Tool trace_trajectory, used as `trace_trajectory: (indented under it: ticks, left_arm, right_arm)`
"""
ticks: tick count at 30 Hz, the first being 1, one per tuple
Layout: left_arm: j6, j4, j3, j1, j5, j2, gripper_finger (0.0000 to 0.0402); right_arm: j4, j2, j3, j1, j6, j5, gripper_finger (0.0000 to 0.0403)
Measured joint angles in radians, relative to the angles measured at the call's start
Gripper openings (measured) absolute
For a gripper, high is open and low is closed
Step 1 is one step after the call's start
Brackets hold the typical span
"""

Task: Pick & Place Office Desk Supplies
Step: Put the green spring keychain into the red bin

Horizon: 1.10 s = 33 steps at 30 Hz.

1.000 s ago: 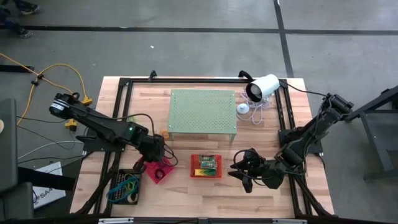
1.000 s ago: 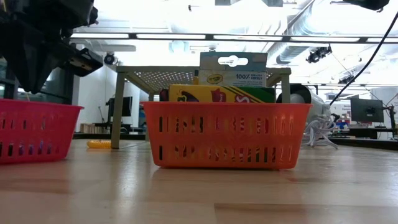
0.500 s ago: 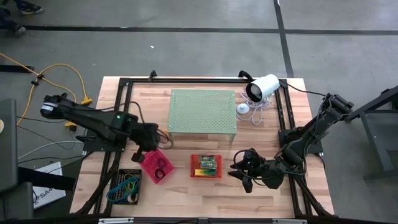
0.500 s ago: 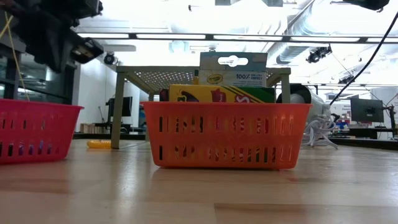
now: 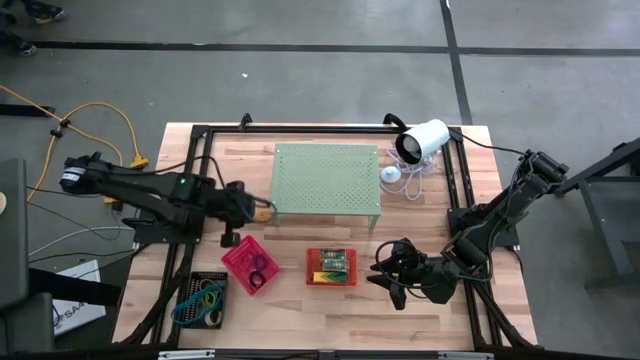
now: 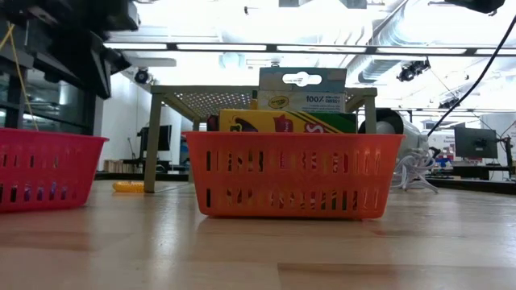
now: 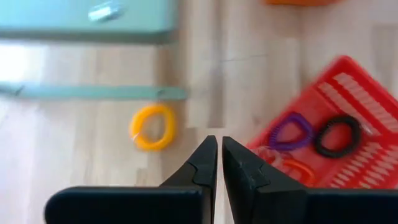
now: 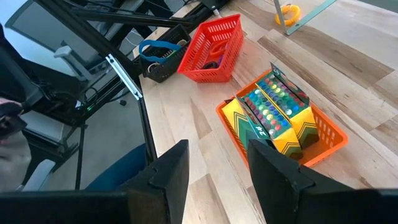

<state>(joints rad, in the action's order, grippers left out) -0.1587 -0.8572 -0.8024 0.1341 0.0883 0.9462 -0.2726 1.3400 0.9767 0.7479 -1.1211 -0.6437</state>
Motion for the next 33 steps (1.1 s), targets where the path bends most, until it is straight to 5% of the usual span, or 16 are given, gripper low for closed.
trace_trajectory:
  ticks: [23, 33]
  left_arm:
    - [-0.428, -0.159, -0.001, -0.461, 0.048, 0.0, 0.0016]
    - [-0.552, -0.17, -0.001, -0.569, 0.054, 0.0, 0.0016]
  right_arm:
    - [0.0, 0.0, 0.0, 0.0, 0.0, 0.0, 0.0151]
    - [0.0, 0.0, 0.0, 0.0, 0.0, 0.0, 0.015]
